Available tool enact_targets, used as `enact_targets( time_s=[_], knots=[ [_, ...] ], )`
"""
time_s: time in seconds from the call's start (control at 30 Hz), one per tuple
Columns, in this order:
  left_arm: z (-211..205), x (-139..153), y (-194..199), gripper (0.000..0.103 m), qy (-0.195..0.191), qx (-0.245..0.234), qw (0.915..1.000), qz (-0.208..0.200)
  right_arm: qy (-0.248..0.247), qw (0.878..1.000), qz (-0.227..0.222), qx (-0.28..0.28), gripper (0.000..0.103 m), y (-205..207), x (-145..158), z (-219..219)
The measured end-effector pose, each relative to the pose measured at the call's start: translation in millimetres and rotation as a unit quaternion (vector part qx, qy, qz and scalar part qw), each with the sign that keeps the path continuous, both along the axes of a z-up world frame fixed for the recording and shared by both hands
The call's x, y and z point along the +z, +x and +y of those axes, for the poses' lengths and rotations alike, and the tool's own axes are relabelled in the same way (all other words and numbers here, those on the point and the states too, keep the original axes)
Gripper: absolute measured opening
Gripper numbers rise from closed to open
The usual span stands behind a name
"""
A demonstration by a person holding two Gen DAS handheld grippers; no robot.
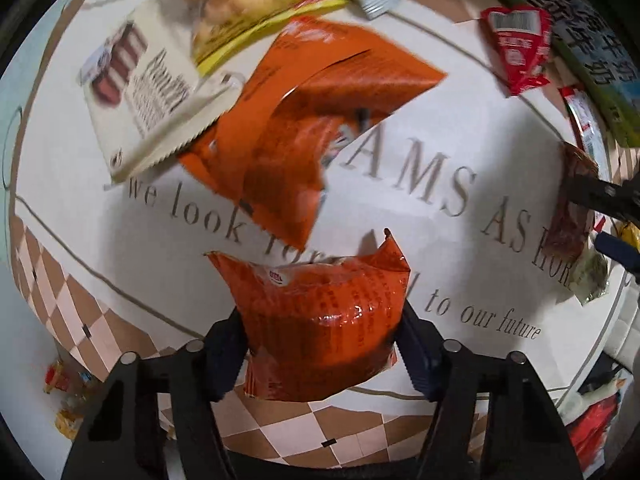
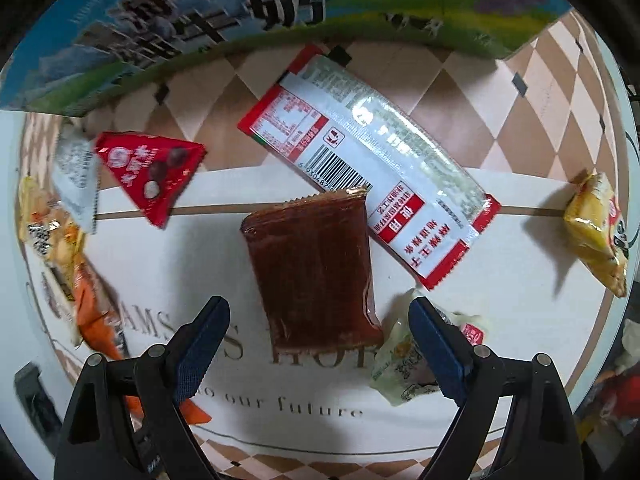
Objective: Organize snacks
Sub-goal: 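Grasp the orange chip bag with left tool while right tool grasps the dark red jerky pack, then carry the orange bag with left tool while right tool carries the jerky pack into the box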
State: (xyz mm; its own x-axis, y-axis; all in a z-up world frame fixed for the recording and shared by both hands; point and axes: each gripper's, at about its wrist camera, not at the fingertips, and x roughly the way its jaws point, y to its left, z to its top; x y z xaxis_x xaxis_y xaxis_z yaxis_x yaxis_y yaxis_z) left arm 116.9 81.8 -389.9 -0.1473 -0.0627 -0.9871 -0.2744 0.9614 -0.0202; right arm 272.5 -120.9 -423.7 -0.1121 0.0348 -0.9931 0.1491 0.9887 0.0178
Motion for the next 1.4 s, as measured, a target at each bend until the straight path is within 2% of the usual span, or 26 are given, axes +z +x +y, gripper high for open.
enact_targets(
  time_s=[0.07,0.13,0.23,0.37,0.57,0.67,1.0,1.17,1.33,1.4],
  knots=[
    [-6.7,1.7,0.9,0.060,0.005,-0.010,0.9999,-0.005,-0.004,1.000,0.000,0.002,0.085,1.8,-3.3,3.4],
    [-16.4,3.4,2.3,0.059,0.013,-0.024,0.9996,-0.011,-0.017,1.000,0.004,0.011,0.065,2.0,-7.5,9.4],
    [-29.3,4.2,7.3,0.059,0.016,-0.040,0.9990,-0.016,-0.030,0.999,0.005,0.023,0.061,-0.8,-10.3,17.9],
    [-42.0,1.5,22.4,0.059,0.022,-0.067,0.9971,-0.028,-0.028,0.999,0.012,0.015,0.060,-11.7,-11.6,13.5],
    [-70.3,-3.4,36.2,0.059,0.025,-0.111,0.9930,-0.034,0.015,0.997,0.050,-0.050,0.061,-42.0,-16.4,-17.7],
    [-79.7,-4.7,39.2,0.059,0.029,-0.127,0.9907,-0.037,0.019,0.996,0.061,-0.061,0.062,-49.8,-16.6,-27.9],
    [-87.7,4.7,35.9,0.056,0.030,-0.143,0.9882,-0.044,-0.015,0.999,0.026,-0.037,0.060,-75.0,-13.5,3.9],
    [-74.0,44.8,50.7,0.056,0.008,-0.139,0.9882,-0.063,0.007,0.999,0.014,-0.043,0.060,-88.5,-3.7,10.3],
    [-71.9,102.3,59.3,0.056,-0.026,-0.135,0.9845,-0.109,0.041,0.998,-0.022,-0.046,0.060,-90.0,43.3,1.9],
    [-70.8,135.3,72.6,0.056,-0.039,-0.131,0.9808,-0.139,0.052,0.997,-0.045,-0.044,0.060,-85.9,68.9,1.0]
  ],
)
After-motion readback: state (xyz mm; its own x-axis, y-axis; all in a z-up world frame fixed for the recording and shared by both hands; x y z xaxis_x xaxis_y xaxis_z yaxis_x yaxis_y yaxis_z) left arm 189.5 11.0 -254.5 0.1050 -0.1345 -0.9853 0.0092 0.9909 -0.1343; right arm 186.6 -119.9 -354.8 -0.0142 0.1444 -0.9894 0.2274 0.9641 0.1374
